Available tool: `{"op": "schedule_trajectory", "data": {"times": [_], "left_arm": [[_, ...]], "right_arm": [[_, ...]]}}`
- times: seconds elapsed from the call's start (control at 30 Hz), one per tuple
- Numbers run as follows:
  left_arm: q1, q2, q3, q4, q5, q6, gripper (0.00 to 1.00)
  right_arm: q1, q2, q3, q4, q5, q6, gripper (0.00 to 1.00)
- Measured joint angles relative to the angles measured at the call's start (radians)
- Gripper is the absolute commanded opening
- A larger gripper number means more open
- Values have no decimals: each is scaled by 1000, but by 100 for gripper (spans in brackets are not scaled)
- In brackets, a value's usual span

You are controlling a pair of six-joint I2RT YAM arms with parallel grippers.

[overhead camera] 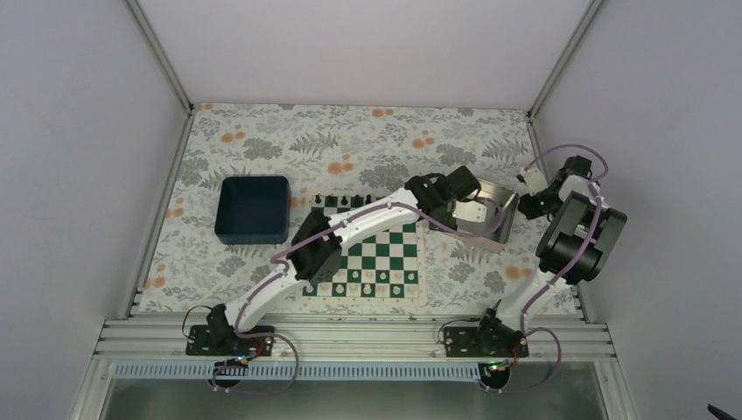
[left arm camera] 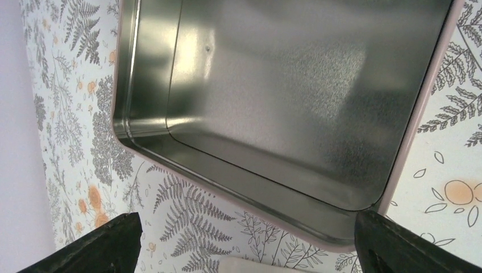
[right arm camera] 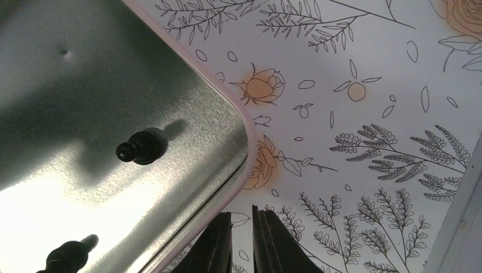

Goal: Set up the chess pieces on the board
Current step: Adjust the storage box at the center of the board.

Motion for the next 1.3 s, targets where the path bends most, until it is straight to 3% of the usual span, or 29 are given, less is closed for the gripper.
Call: {"op": "schedule_trajectory", "data": {"times": [0.1,0.27,0.33,0.53,0.67,1.3], "left_arm": [[4,-7,-3,-9,-3,0,93],[18,-50,-34,-6,-20,11,81],[27,-56,-23,-7,-21,20,70],[88,-56,41,19,-24,39,17],[129,-35,47,35,-15,54,3],[62,33,13,-33,135,87,2]], "right_arm": [[0,0,1,2,0,0,12],[0,0,1,6,1,0,12],[0,-1,0,8,1,1,12],[0,-8,-13,15,3,3,12],[0,-9,-13,16,3,5,12],[0,-9,-3,8,-11,69,11]]}}
